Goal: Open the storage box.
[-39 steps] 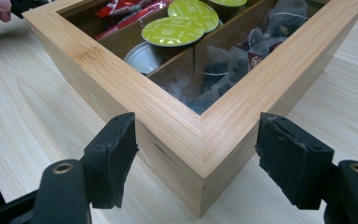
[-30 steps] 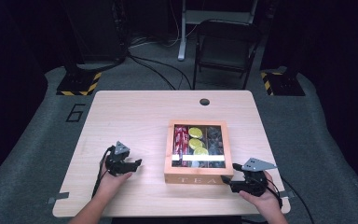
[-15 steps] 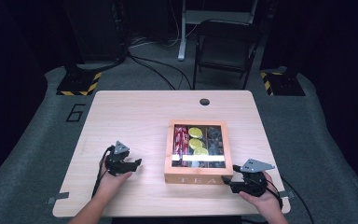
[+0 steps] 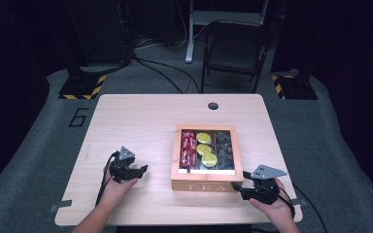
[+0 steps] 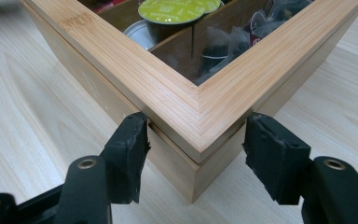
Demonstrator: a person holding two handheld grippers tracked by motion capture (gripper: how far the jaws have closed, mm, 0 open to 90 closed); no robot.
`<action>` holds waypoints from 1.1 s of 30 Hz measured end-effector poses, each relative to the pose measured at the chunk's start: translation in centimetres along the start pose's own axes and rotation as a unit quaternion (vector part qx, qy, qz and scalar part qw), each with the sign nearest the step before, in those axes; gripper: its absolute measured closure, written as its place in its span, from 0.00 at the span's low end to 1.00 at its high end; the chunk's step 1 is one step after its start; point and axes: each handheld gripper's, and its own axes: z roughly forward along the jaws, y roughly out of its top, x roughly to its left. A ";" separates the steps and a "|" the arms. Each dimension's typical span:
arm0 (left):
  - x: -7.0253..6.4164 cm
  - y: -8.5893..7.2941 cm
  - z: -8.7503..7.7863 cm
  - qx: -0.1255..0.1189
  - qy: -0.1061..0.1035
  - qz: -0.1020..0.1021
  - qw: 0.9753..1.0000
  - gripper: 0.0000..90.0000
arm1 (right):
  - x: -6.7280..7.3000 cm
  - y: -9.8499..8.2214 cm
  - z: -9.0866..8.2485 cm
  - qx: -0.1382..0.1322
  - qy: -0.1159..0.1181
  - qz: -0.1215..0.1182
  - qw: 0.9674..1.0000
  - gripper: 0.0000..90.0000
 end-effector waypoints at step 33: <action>-2.5 0.6 -2.3 -0.029 -0.040 -0.005 0.999 0.41 | -0.1 3.0 -1.2 -0.086 -0.051 0.055 0.994 0.48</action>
